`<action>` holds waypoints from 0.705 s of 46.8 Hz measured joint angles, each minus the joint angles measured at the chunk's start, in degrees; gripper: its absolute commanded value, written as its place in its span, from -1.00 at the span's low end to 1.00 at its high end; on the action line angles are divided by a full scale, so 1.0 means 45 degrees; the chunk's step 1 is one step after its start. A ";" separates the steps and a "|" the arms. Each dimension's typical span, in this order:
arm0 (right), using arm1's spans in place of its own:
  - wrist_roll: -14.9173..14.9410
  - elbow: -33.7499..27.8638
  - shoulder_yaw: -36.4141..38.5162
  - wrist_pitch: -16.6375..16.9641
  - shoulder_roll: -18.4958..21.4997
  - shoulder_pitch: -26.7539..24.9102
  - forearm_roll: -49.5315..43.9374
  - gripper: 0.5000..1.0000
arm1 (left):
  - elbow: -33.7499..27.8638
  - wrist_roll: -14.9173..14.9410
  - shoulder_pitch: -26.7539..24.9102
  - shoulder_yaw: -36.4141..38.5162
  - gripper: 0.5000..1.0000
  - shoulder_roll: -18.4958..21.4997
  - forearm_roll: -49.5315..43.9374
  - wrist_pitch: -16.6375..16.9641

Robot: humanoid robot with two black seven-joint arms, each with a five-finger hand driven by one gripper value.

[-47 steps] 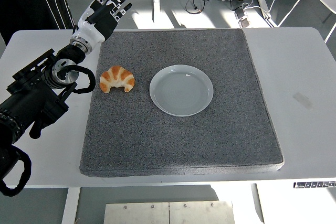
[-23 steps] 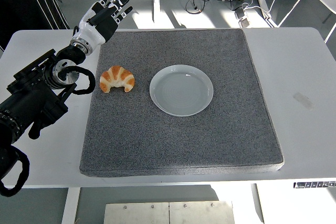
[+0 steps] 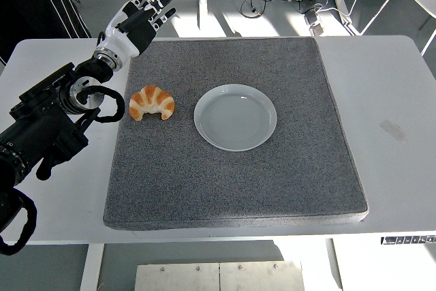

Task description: Place the bread on the plate

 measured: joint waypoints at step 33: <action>-0.0002 0.0000 0.0000 0.0004 0.0000 0.0000 0.0003 1.00 | -0.5892 -0.0082 -0.0812 0.1458 0.93 0.4874 0.6508 0.1465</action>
